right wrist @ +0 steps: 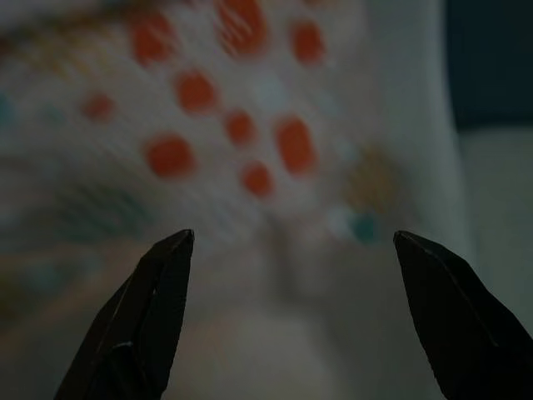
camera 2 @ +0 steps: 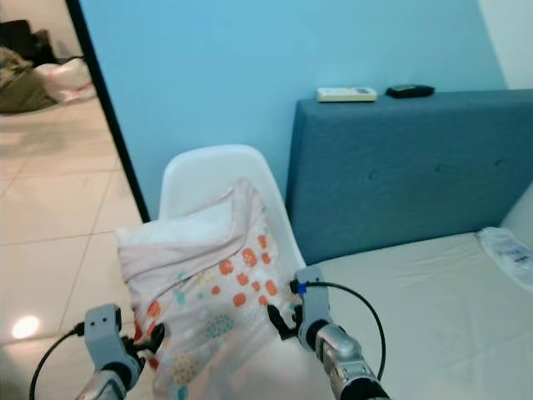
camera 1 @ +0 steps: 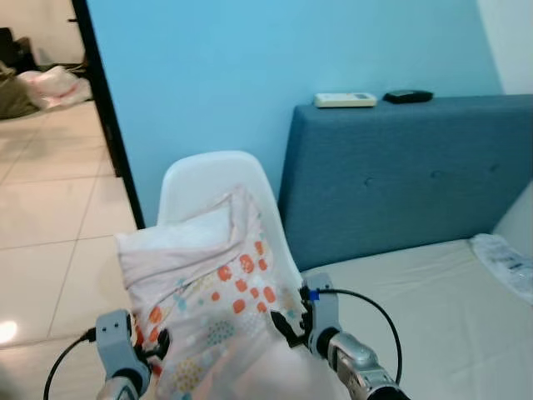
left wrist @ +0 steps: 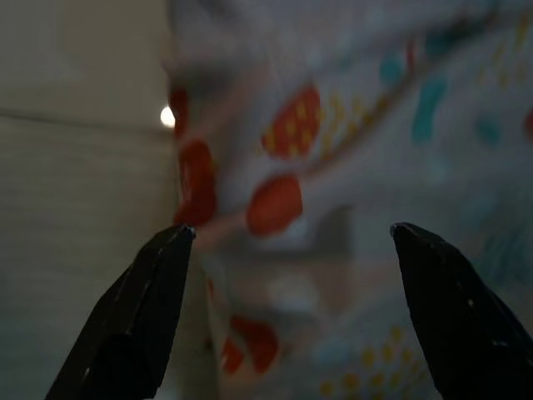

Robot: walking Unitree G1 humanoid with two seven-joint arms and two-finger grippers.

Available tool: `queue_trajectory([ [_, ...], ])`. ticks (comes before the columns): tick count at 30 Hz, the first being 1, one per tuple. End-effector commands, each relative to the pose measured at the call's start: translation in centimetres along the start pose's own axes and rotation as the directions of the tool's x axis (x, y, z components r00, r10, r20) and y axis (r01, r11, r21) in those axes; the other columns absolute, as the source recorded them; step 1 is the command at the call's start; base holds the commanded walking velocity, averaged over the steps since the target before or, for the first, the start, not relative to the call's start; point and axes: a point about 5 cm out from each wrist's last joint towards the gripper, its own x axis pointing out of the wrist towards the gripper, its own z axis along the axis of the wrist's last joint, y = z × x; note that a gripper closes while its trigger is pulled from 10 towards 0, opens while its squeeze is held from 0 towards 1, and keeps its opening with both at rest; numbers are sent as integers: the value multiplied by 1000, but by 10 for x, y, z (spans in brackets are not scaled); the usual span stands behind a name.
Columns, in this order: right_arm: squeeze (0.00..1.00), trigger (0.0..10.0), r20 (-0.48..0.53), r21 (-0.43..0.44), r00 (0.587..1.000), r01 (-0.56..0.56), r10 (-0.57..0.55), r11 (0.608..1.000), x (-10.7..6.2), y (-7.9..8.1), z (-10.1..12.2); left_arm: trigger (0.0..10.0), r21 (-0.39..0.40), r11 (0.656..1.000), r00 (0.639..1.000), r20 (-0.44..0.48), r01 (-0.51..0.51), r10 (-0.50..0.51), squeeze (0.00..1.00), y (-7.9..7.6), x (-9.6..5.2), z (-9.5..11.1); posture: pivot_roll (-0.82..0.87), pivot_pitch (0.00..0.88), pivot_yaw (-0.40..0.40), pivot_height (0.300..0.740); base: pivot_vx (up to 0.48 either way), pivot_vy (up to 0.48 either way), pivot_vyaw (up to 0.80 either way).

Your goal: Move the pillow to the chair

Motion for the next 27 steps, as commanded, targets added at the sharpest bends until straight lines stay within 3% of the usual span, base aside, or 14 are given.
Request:
queue_trajectory([
  [1,0,10000,-99,-16,994,43,-44,999,-8,-3,-25,10000,55,998,993,-119,-18,24,0,7,-10,-26,112,0,-84,740,0,0,0],
  [5,0,10000,-182,-6,983,33,-34,999,-16,3,-50,10000,51,998,974,-220,-35,45,0,12,-21,-49,108,0,-73,740,0,0,0],
  [10,0,10000,-235,36,972,35,-26,999,-24,7,-69,10000,7,995,959,-265,-99,98,0,21,-27,-57,108,0,-63,740,0,0,0],
  [21,0,10000,-313,115,948,93,-52,989,-34,8,-89,10000,-9,977,921,-334,-214,199,0,40,-35,-65,124,0,-61,740,0,0,0],
  [27,0,10000,-325,111,944,95,-54,989,-35,8,-90,10000,-7,977,913,-357,-215,199,0,39,-36,-68,124,0,-62,740,0,0,0],
])
